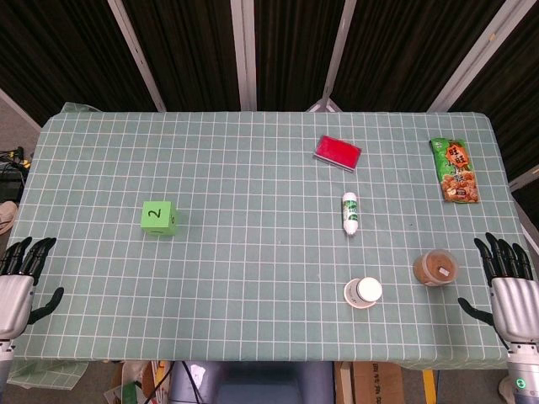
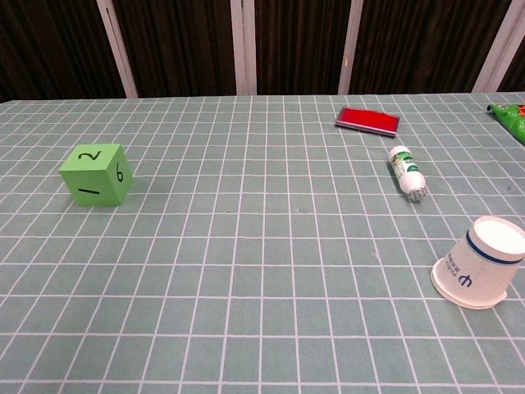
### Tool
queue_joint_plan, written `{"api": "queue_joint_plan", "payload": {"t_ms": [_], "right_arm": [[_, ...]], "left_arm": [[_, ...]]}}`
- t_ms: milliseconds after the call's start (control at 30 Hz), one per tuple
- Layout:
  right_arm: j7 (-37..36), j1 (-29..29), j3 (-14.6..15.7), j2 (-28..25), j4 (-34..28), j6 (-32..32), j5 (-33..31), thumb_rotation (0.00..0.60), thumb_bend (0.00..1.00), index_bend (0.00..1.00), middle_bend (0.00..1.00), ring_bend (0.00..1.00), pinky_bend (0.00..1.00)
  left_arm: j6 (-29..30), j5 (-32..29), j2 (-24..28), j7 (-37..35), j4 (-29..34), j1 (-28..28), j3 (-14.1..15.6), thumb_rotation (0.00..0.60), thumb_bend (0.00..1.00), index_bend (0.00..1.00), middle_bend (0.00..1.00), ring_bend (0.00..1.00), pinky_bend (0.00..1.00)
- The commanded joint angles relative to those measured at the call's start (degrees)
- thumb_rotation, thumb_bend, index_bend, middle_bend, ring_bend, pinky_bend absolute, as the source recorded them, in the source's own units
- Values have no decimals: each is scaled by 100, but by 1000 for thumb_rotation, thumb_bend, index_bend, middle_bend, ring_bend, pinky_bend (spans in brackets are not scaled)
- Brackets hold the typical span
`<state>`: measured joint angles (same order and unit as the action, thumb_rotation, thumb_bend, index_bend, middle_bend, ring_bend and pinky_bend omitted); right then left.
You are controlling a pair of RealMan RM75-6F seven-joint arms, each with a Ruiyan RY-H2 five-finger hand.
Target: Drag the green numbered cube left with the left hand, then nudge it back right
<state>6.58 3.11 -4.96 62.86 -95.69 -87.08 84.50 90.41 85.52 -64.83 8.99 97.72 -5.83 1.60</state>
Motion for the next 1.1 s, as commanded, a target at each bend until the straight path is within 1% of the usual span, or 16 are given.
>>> {"api": "queue_joint_plan", "payload": {"t_ms": [33,367,600,767,833,900,967,1000,1067,1100], "right_arm": [[16,-4,7,-18,-23,23,-23,600,79,79,18,28,0],[54,-6,37,-62,-108,95,-57,600,78,79,18,28,0],[113,-17,60,-79,-159,106,-58,600,78,79,18,28,0],[94,-18,79,-91,-173,110,-20,600,79,79,19,28,0],[91,-17,92,-97,-176,138,-30,600,78,79,19,28,0],[81,-8,90,-107,-181,175,-60,600,78,79,18,28,0],[65,-7,73,-113,-185,189,-108,600,79,79,18,28,0],[64,-9,68,-114,-189,189,-123,600,79,79,18,28,0],[64,-17,59,-120,-210,198,-172,600,79,79,18,28,0],[68,-18,55,-121,-218,205,-193,600,79,78,18,28,0]], "left_arm": [[-14,-2,15,14,17,22,-19,600,421,52,80,0,75],[31,157,69,-144,35,104,-40,600,418,53,60,0,75],[-346,-29,104,-250,-19,5,-88,600,417,53,56,0,75],[-596,43,172,-440,4,-97,-56,600,418,51,72,3,80],[-932,47,319,-632,26,-262,-44,600,418,41,85,20,94],[-1385,-100,559,-773,106,-511,-121,600,418,32,121,62,136],[-1870,-425,815,-903,320,-819,-330,600,418,30,194,142,227],[-2015,-533,878,-927,384,-919,-403,600,418,31,227,173,263],[-2549,-935,1055,-940,578,-1273,-640,600,418,31,267,203,301],[-2743,-1081,1126,-911,654,-1386,-695,600,418,31,294,222,324]]}}
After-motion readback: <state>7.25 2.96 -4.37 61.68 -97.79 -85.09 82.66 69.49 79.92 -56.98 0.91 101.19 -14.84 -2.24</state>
